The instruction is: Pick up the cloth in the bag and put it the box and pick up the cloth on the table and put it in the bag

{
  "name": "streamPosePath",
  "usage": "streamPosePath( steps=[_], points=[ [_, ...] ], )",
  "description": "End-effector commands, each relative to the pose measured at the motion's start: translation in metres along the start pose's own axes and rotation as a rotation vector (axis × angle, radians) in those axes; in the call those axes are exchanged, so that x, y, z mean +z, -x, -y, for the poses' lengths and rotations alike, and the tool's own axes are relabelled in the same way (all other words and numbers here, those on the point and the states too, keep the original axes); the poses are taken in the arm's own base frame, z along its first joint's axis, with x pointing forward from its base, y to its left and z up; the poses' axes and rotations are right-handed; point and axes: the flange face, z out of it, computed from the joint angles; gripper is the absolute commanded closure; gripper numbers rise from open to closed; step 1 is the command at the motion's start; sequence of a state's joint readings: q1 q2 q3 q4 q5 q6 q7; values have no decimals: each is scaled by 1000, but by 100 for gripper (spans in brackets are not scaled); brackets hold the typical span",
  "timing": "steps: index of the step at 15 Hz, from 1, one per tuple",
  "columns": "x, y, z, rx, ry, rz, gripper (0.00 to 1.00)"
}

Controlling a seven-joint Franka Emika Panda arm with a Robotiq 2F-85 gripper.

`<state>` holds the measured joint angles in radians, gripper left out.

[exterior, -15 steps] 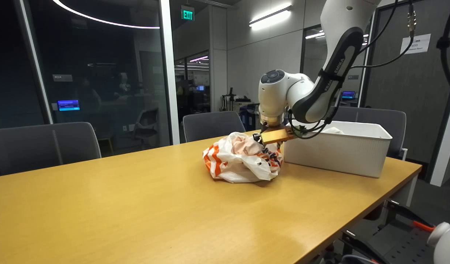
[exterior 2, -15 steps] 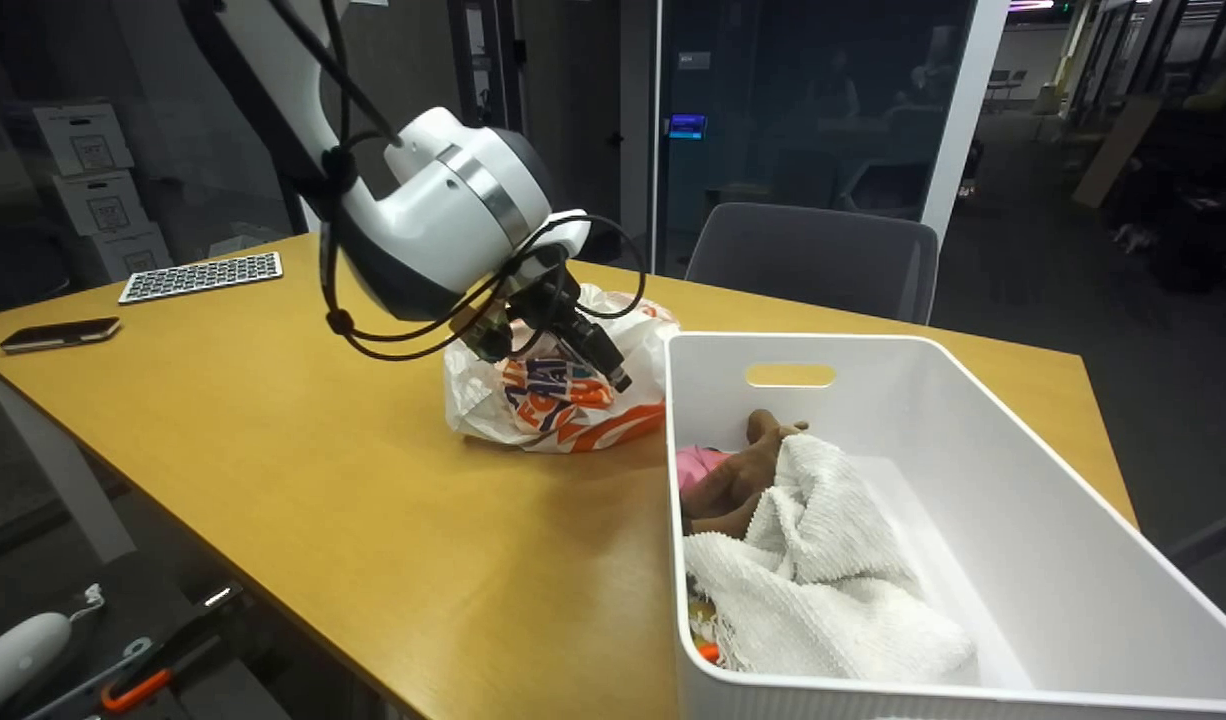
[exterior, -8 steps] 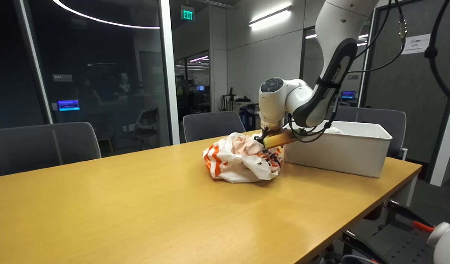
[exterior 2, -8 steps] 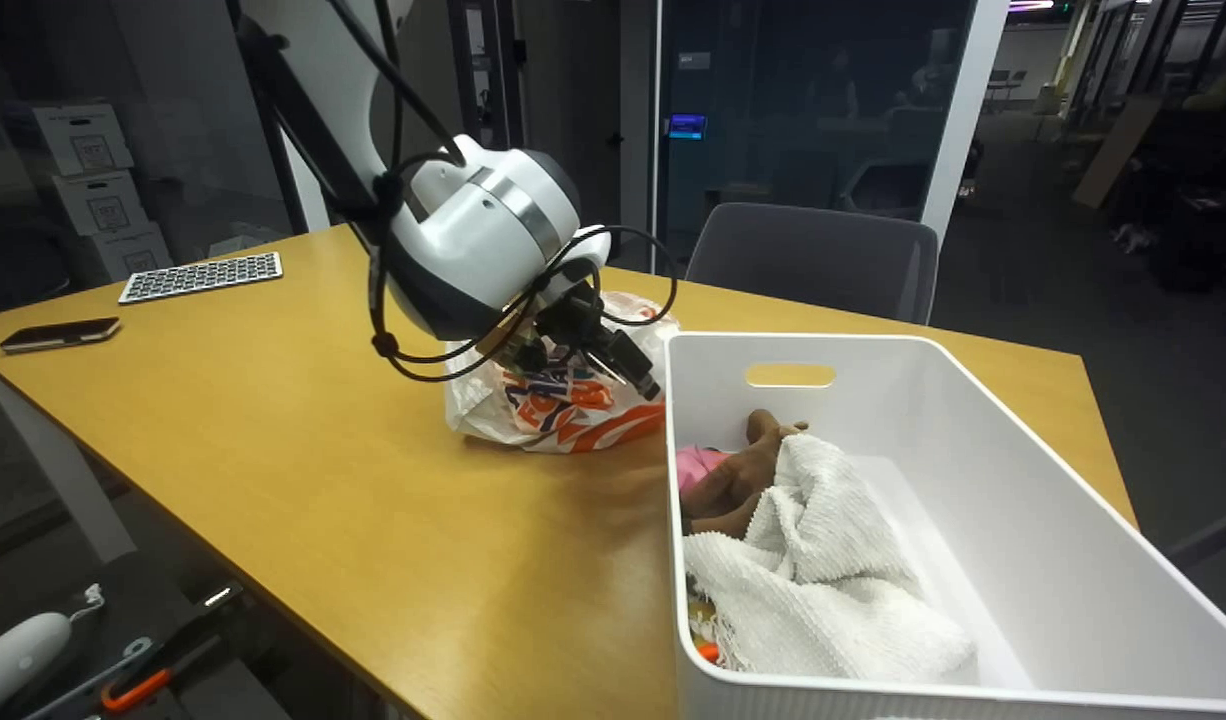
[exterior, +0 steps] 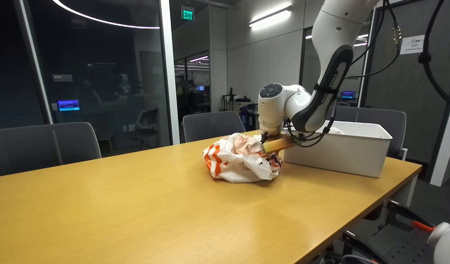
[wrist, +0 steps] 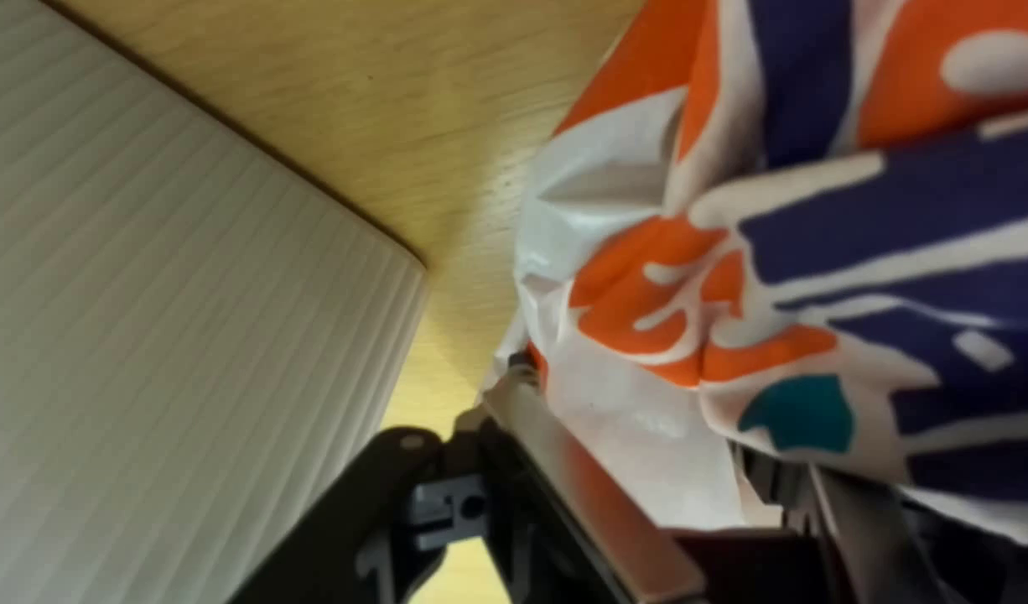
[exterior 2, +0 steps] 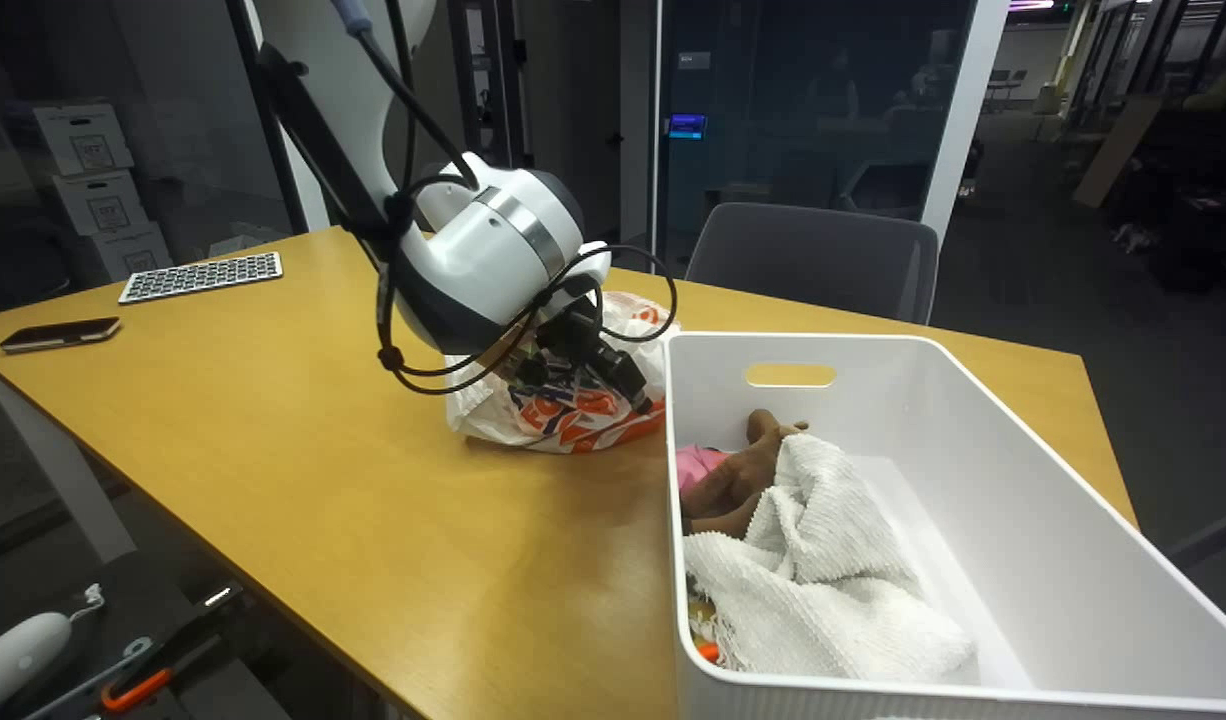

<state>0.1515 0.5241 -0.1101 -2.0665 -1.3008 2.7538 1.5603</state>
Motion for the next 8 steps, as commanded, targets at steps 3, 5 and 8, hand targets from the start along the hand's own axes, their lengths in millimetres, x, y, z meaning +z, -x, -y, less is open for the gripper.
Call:
streamPosePath(
  steps=[3,5,8],
  points=[
    [-7,-5,4,-2,-47,-20,98],
    [-11,-5,5,-2,-57,-20,100],
    [-27,-7,7,-40,-49,-43,98]
  ],
)
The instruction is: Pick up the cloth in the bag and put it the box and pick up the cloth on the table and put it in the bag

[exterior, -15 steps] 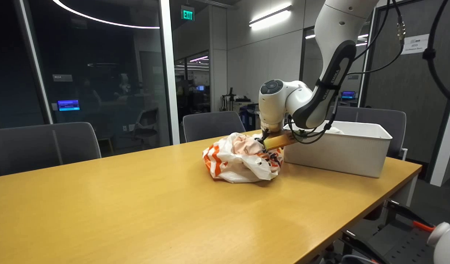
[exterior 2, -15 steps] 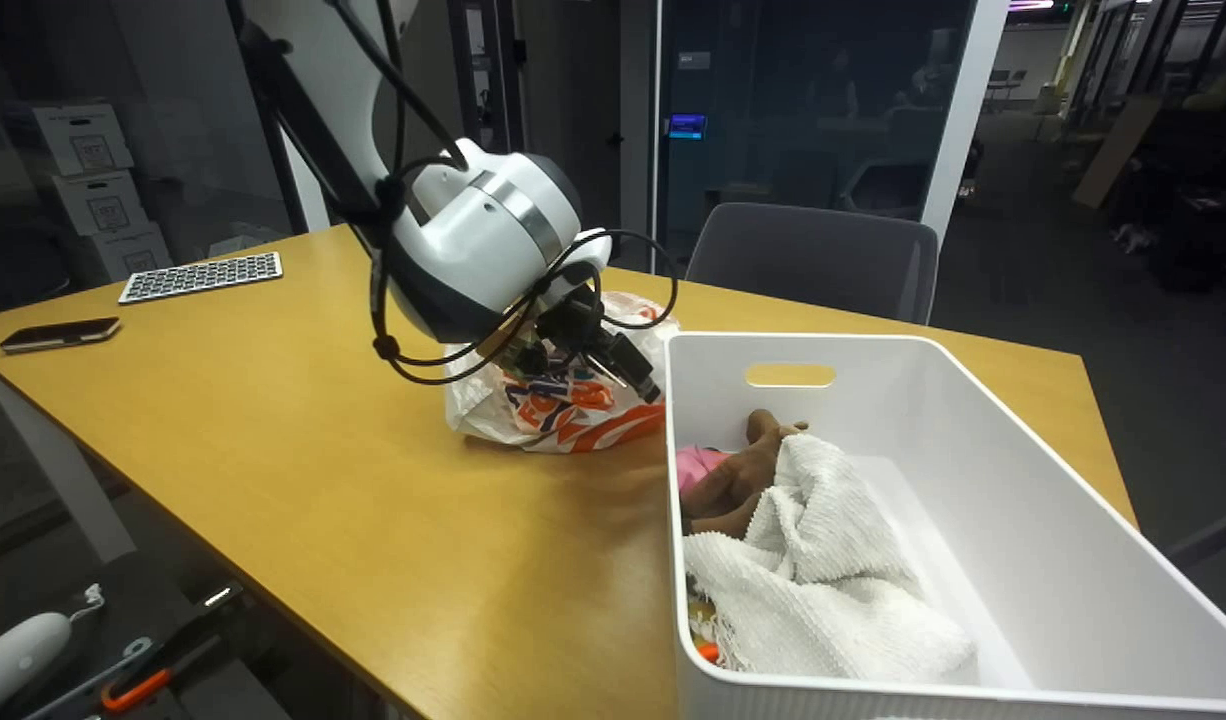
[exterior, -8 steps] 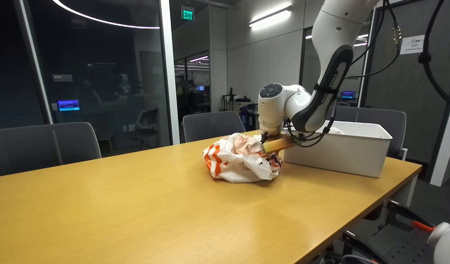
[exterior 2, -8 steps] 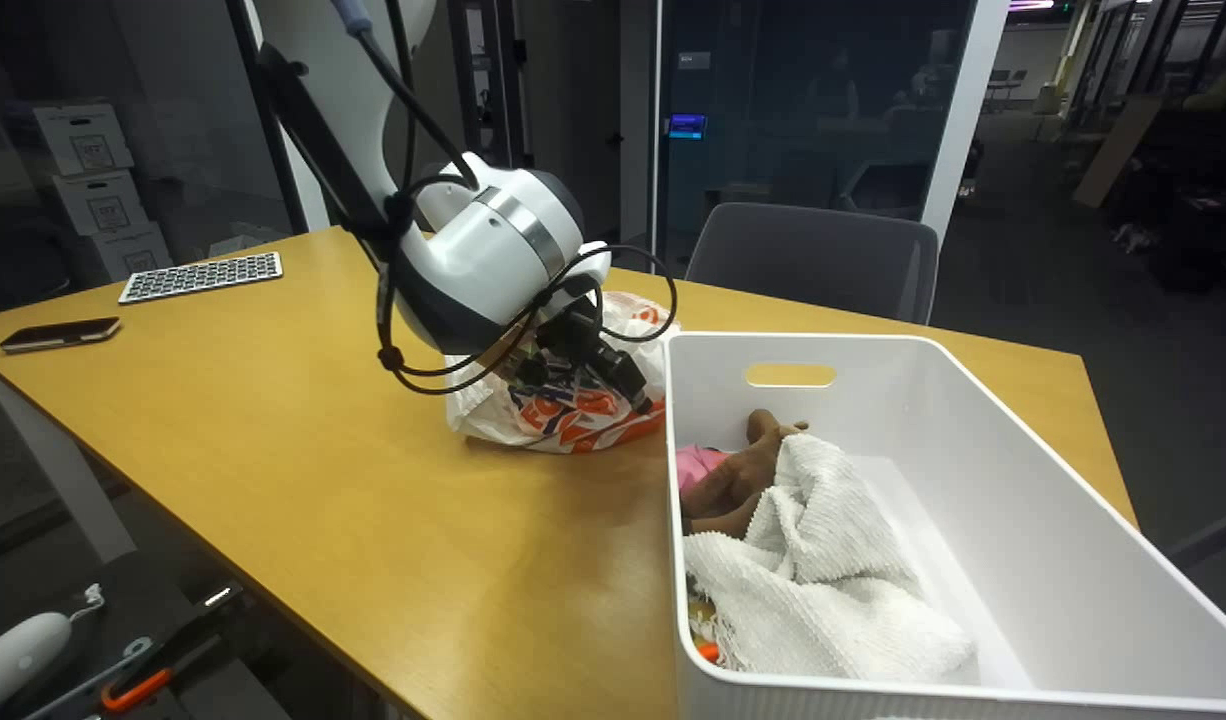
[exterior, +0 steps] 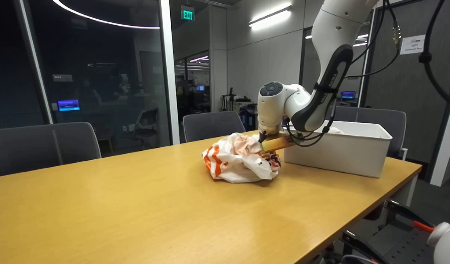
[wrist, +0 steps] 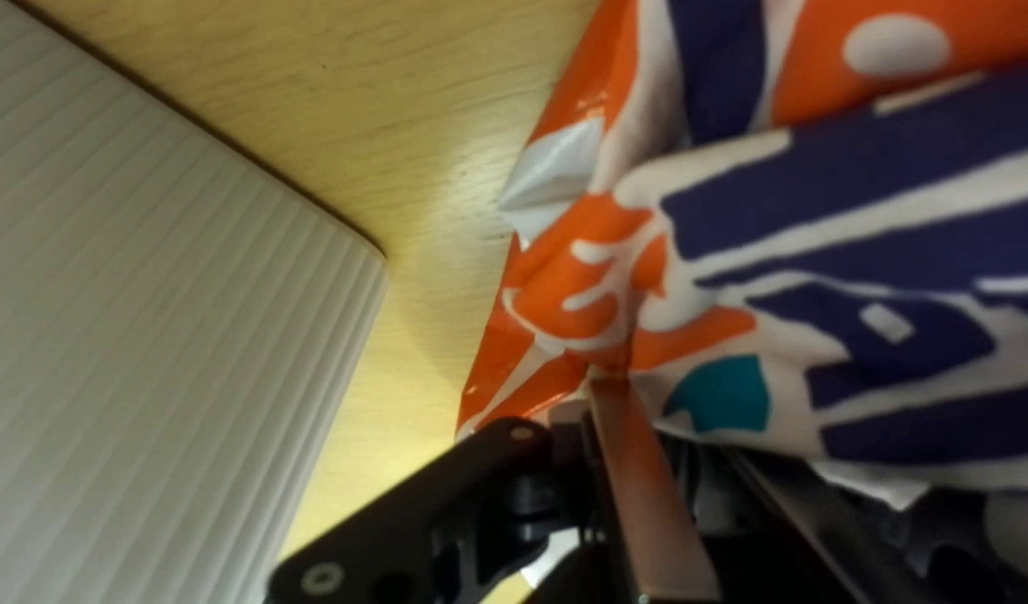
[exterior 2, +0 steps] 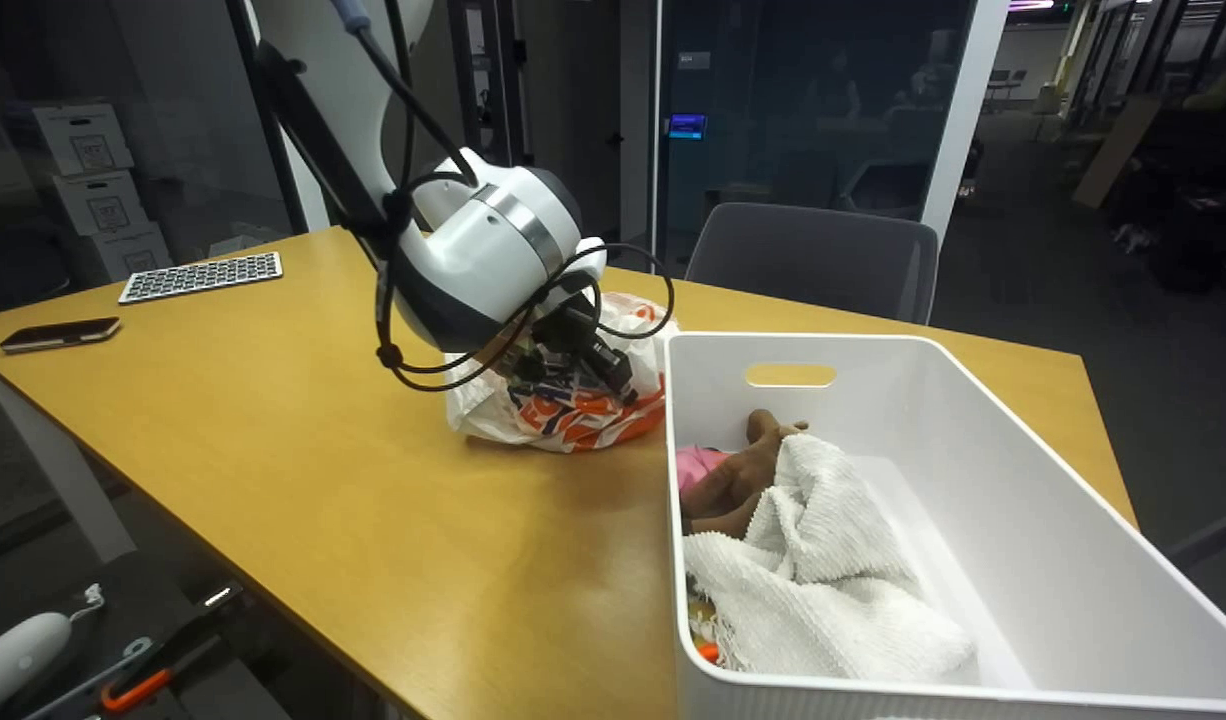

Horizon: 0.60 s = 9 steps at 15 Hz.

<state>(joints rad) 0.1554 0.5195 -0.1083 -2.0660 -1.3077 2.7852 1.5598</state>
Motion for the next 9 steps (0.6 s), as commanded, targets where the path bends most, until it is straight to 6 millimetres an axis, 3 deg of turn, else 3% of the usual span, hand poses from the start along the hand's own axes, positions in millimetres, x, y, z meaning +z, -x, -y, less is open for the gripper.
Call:
streamPosePath(
  steps=[1,9],
  points=[
    [-27,-7,2,-45,-6,-42,98],
    [-90,-4,12,-187,74,-32,98]
  ],
)
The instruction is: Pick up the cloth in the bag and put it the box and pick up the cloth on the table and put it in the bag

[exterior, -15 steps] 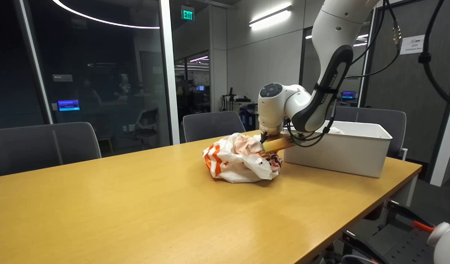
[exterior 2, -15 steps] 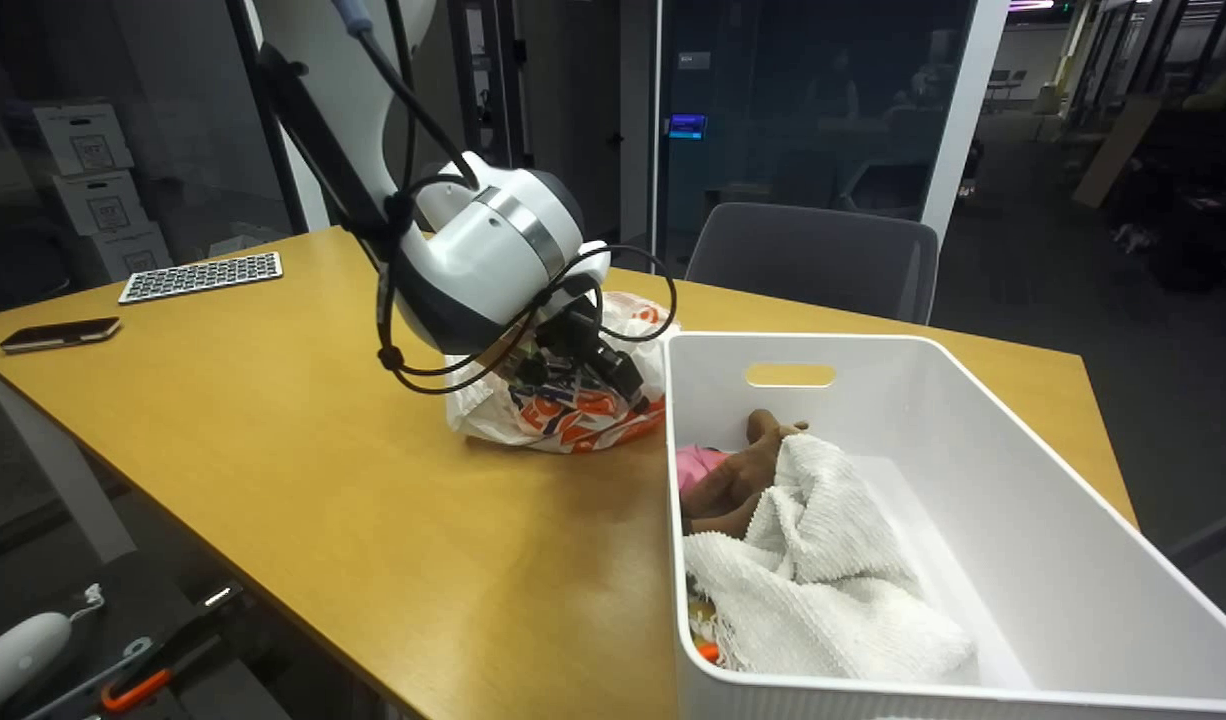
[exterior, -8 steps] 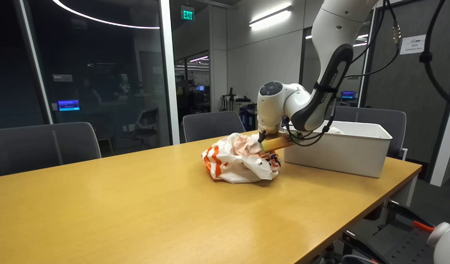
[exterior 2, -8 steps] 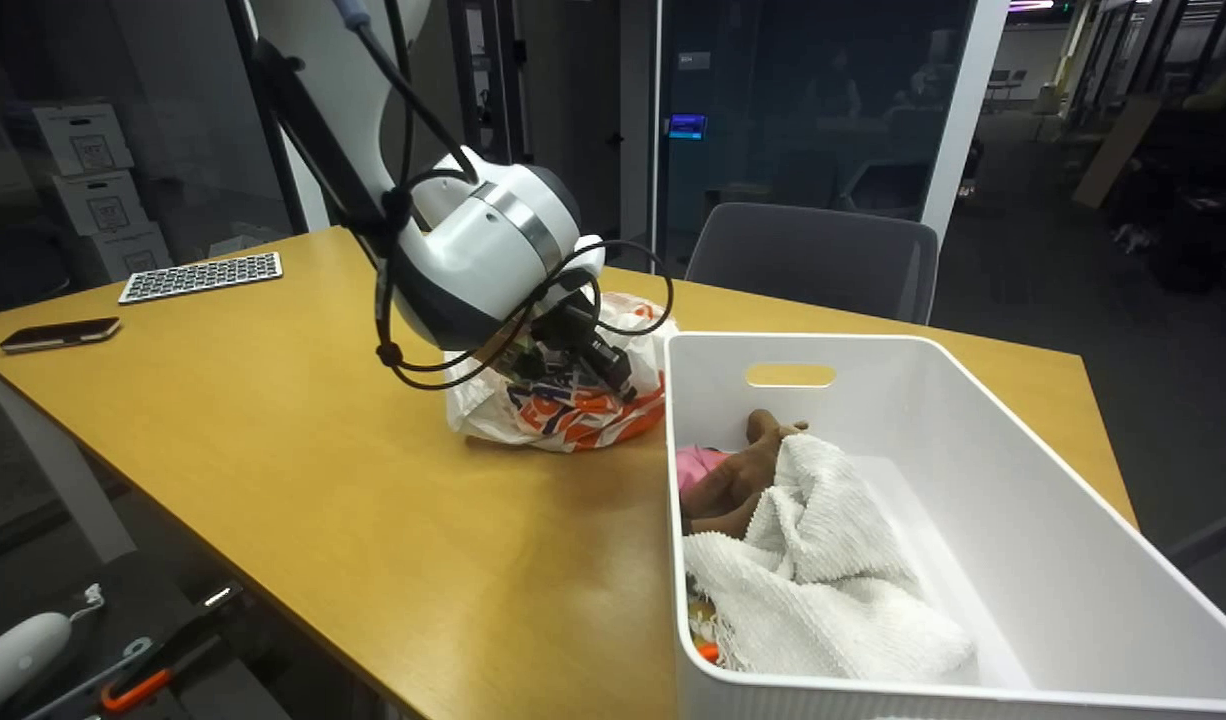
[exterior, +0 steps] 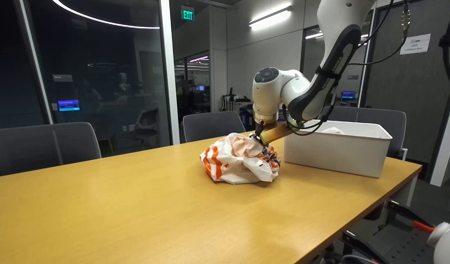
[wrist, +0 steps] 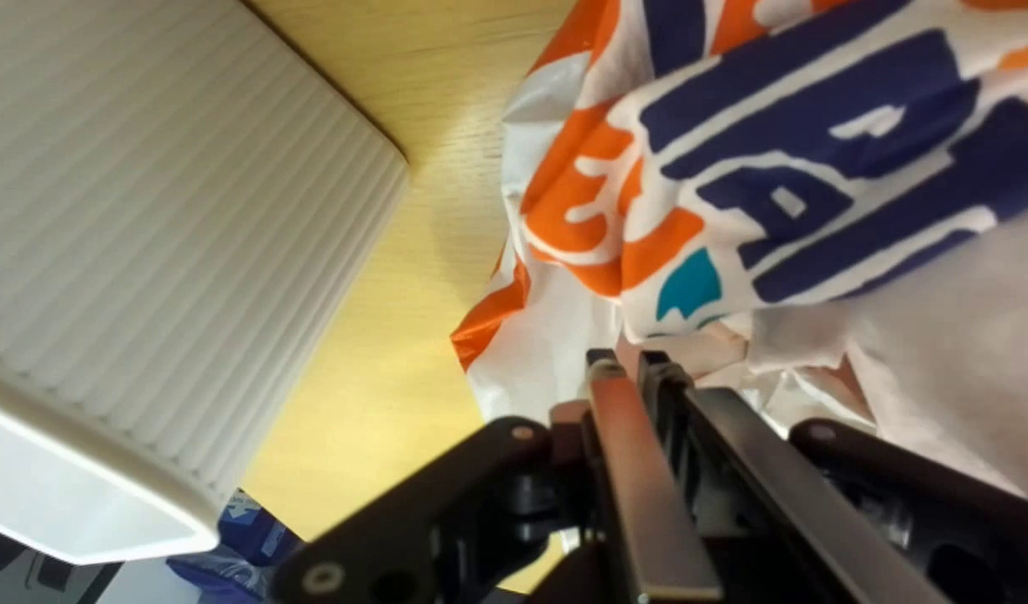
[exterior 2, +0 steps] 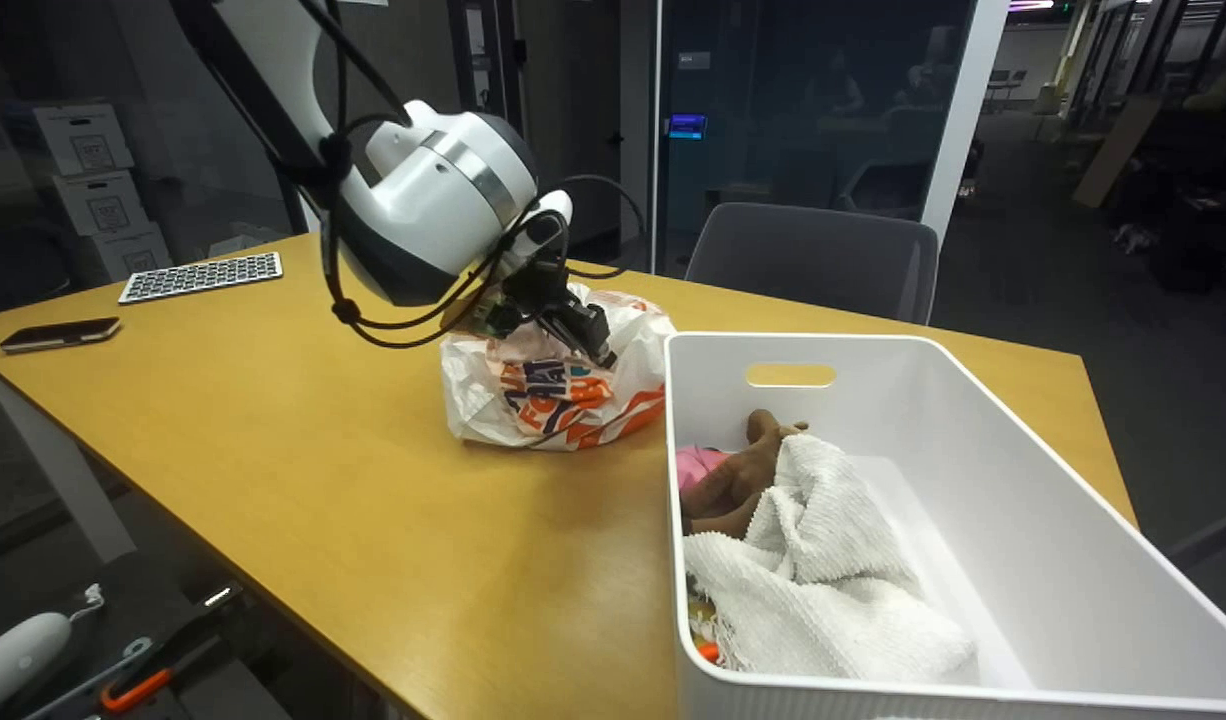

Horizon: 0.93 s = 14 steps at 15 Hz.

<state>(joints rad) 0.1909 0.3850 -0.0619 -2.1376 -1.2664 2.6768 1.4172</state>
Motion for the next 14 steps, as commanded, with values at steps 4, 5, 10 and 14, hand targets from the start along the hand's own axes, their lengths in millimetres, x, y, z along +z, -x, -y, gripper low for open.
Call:
streamPosePath(
  steps=[4,5,10,14],
  points=[
    [-57,1,1,-93,74,32,99],
    [-67,2,3,-90,69,40,97],
    [-128,0,15,-11,-77,134,71],
    [-181,-9,17,45,-107,179,53]
  ],
)
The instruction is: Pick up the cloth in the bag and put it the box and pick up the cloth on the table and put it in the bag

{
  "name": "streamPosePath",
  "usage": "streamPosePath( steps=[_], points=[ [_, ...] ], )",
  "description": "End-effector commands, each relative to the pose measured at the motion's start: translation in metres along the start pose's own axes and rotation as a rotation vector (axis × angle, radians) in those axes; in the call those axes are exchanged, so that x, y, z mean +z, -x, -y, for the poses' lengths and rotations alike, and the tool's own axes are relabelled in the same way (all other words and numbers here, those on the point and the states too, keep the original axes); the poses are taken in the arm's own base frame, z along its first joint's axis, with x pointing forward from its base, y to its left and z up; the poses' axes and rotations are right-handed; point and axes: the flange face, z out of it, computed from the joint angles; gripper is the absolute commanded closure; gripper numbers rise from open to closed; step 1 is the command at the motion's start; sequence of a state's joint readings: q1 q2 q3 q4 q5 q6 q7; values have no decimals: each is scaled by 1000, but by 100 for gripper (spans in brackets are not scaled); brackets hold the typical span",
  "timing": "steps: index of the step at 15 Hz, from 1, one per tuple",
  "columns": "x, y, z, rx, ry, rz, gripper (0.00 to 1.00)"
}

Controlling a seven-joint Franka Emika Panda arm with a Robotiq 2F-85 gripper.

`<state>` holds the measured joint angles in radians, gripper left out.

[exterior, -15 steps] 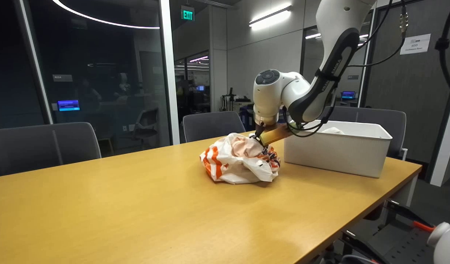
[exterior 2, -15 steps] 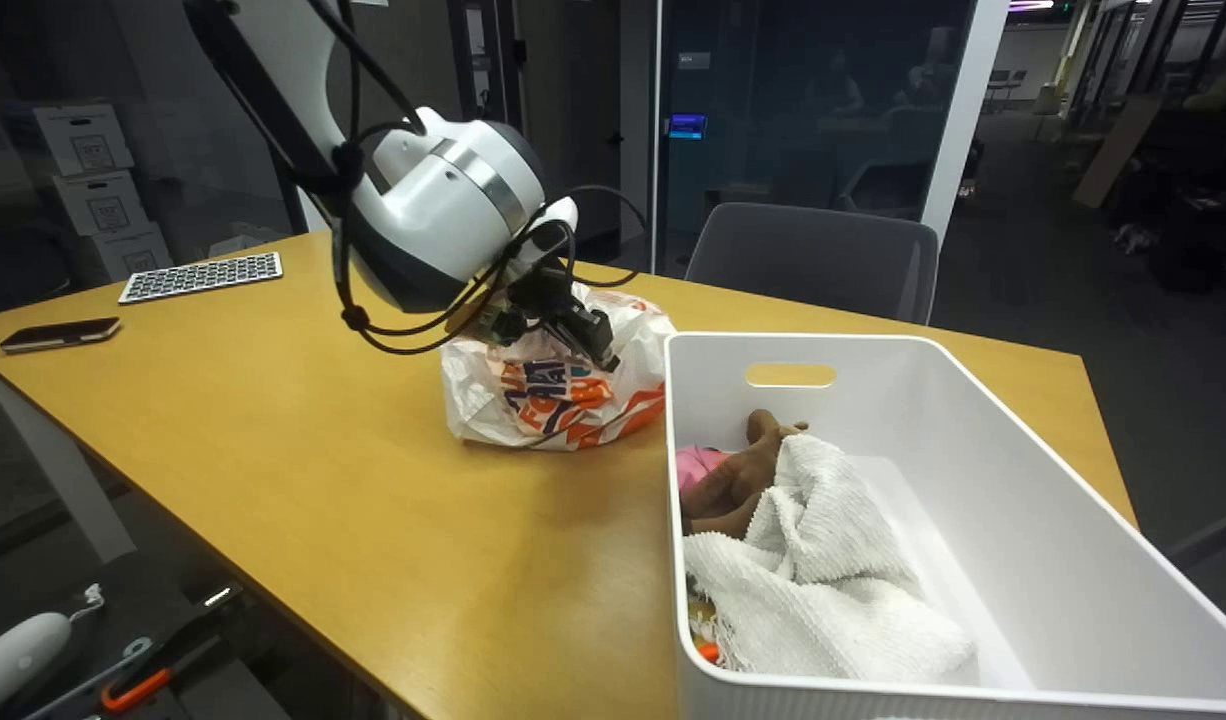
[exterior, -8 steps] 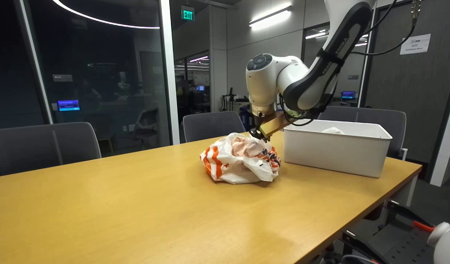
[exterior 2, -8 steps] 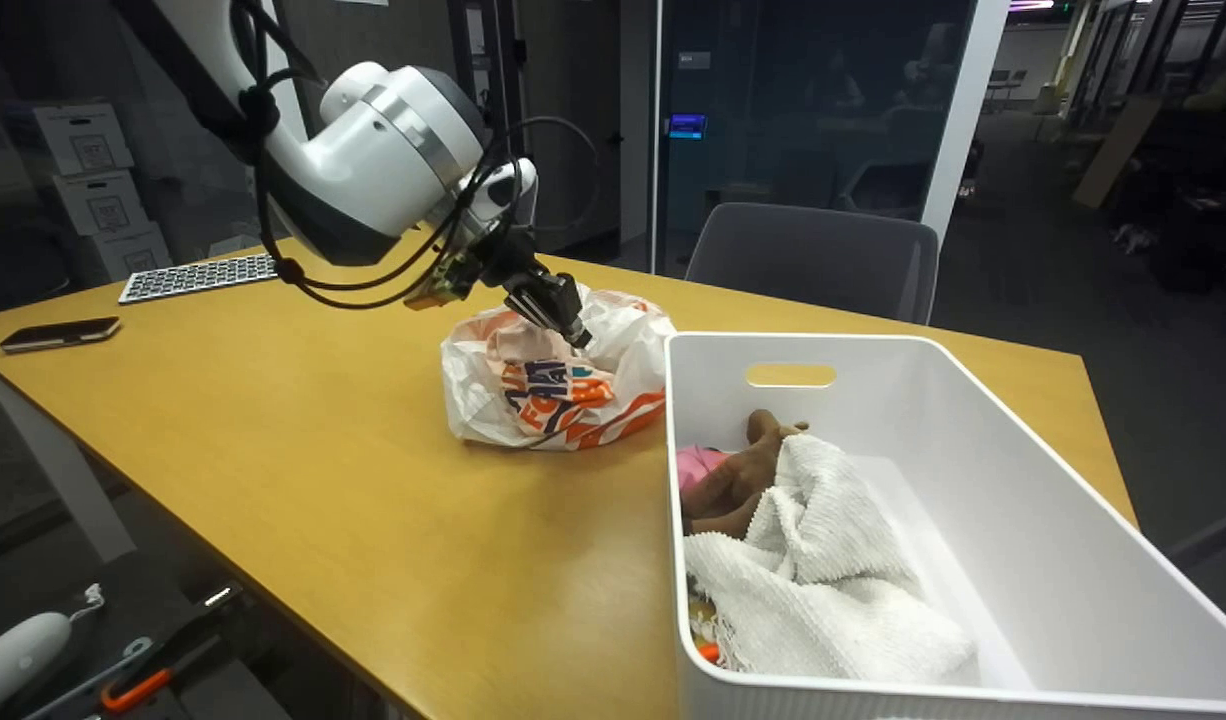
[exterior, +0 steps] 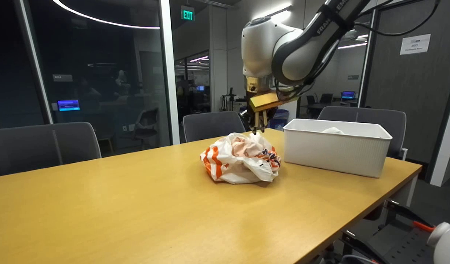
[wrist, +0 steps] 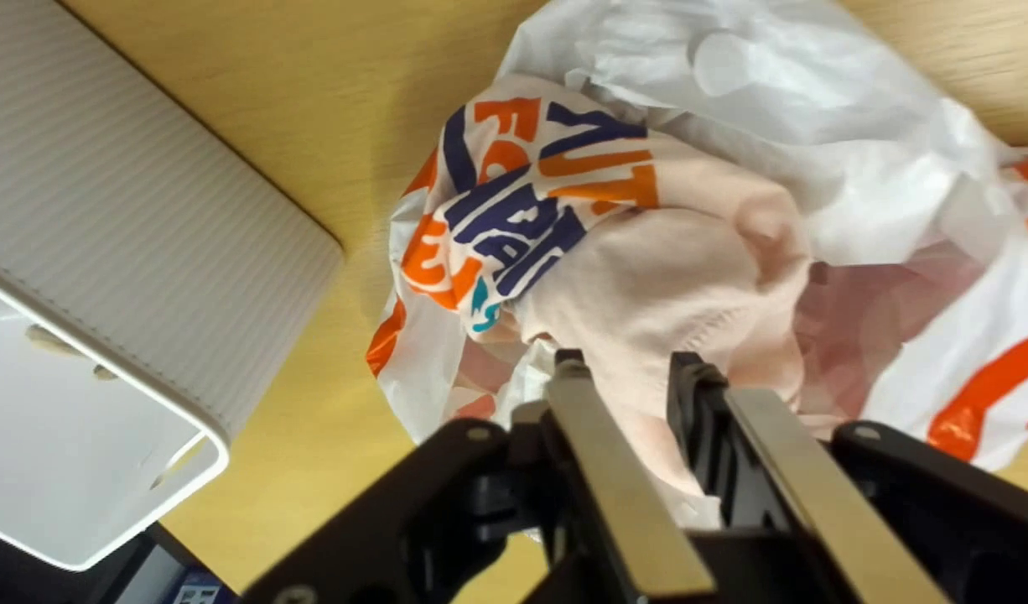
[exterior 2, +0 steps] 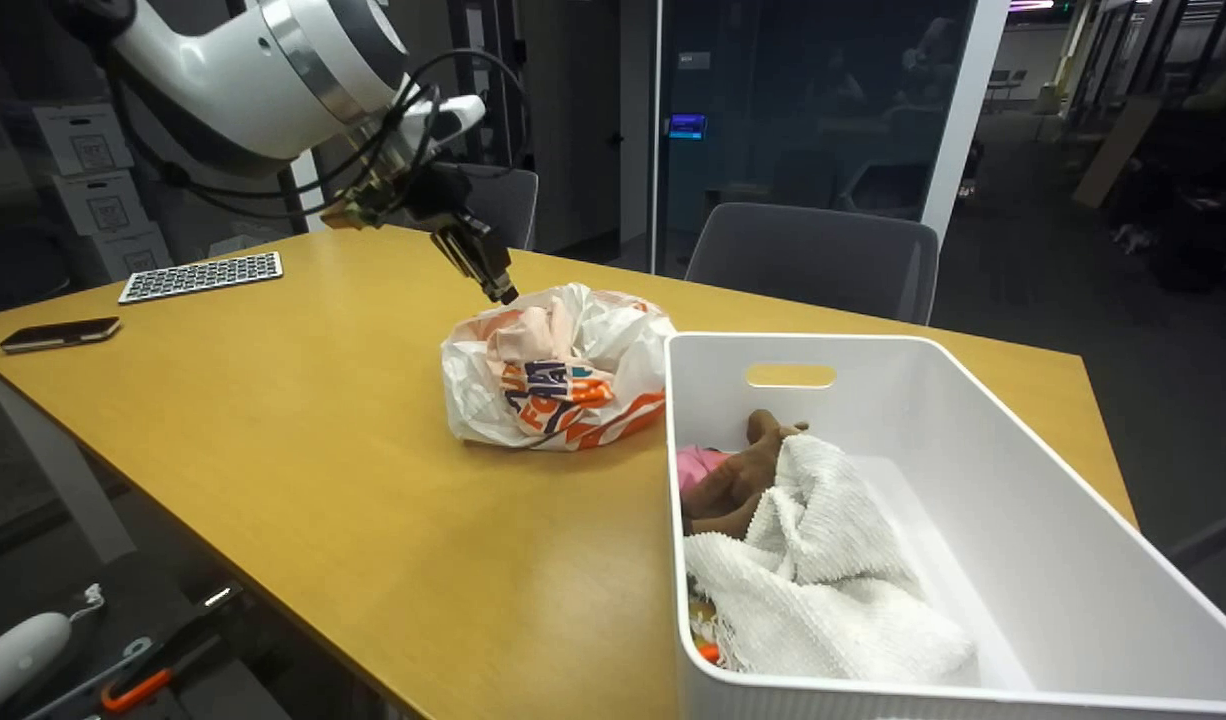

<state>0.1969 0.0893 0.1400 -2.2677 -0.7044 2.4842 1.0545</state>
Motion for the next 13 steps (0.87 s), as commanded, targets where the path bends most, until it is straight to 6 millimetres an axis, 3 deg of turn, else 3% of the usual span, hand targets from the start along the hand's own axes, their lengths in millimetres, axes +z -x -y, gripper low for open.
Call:
streamPosePath(
  steps=[1,6,7,8,10,13],
  points=[
    [-52,3,-6,32,-7,34,45],
    [-78,9,-11,83,-15,137,2],
    [-78,12,-11,92,-46,171,0],
    [-69,6,-6,93,-16,137,10],
    [-70,8,-7,97,-35,162,0],
    [-69,10,-7,96,-34,169,0]
  ],
)
